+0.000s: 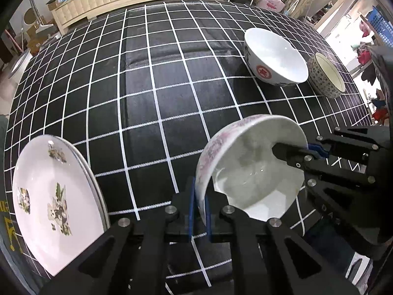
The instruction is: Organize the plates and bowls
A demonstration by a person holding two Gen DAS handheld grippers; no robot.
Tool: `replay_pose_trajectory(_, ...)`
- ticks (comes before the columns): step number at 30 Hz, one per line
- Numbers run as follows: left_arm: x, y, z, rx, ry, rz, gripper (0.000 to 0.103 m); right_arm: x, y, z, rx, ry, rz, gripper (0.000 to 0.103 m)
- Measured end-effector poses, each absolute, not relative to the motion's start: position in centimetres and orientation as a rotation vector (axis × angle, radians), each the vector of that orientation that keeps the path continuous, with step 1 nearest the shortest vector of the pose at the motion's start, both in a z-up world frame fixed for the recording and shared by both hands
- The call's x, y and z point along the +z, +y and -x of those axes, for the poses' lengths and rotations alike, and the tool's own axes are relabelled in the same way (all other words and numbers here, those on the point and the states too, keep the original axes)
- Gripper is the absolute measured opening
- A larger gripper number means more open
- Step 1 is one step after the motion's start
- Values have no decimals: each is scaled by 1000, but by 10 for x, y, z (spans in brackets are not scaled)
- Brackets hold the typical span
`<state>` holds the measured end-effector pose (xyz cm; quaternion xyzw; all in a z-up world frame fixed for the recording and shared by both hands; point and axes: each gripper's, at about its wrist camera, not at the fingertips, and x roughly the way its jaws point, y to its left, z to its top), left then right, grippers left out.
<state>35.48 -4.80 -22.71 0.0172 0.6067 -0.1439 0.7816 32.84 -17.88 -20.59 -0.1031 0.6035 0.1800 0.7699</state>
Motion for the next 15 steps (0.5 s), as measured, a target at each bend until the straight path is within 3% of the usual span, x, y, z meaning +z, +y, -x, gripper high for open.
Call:
replay_pose_trajectory(9, -232, -43, -365, -303, 1331, -12, 7, -209, -177, -339, 391, 1329, 196, 9)
replay_pose_trajectory(15, -230, -32, -365, -294, 1335, 34, 23, -213, -180, -344, 369, 1358, 168, 12)
